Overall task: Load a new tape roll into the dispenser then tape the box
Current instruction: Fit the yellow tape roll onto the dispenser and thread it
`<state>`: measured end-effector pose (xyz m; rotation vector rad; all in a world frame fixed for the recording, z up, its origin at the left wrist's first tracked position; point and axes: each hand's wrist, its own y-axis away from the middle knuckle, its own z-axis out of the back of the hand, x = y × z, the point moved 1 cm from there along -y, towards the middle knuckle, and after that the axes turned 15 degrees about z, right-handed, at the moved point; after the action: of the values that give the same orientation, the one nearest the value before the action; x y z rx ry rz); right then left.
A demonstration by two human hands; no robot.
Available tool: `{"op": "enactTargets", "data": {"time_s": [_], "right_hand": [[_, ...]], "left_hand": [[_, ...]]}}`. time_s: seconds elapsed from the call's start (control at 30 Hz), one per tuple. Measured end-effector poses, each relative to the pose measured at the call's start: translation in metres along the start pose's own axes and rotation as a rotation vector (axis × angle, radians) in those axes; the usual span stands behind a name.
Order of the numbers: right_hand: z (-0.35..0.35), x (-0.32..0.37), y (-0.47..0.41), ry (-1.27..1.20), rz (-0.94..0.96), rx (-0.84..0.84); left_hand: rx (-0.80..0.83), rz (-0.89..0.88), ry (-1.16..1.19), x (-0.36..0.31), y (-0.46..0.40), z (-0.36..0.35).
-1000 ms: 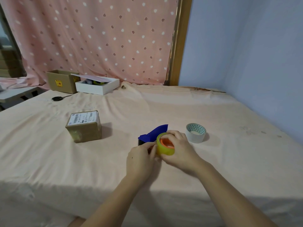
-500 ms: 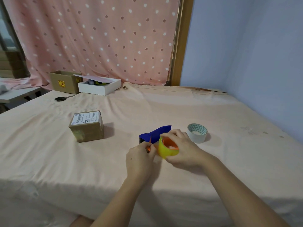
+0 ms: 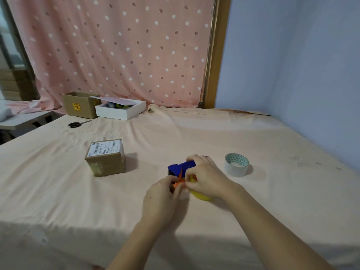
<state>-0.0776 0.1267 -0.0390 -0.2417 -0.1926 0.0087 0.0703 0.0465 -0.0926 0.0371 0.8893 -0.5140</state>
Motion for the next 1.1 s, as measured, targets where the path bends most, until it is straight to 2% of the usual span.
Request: {"op": "enactTargets", "data": {"time_s": [0.1,0.17,0.3,0.47,0.83,0.93,1.1], "right_hand": [[-0.003,0.0,-0.001,-0.065,0.007,0.0],[-0.003,-0.001,-0.002,-0.086,-0.002,0.011],[-0.001,-0.007,-0.013,-0.048,-0.007,0.043],[-0.004,-0.011,-0.025,-0.062,-0.068,0.039],[-0.025,-0.023,-0.032,-0.125,-0.103,-0.106],[-0.025,-0.021,-0.031,-0.156,-0.081,-0.104],[-0.024,-0.02,-0.029,-0.204,-0.036,-0.21]], "left_hand": [[0.045,0.025,0.09,0.014,-0.015,0.013],[0.139,0.048,0.163,0.024,-0.032,0.016],[0.362,-0.005,0.044,0.029,-0.052,0.012],[0.272,-0.058,0.02,0.031,-0.054,0.002],[0.313,-0.071,0.103,0.036,-0.057,-0.003],[0.323,-0.06,0.129,0.036,-0.055,-0.001],[0.327,-0.069,0.167,0.032,-0.052,0.003]]}}
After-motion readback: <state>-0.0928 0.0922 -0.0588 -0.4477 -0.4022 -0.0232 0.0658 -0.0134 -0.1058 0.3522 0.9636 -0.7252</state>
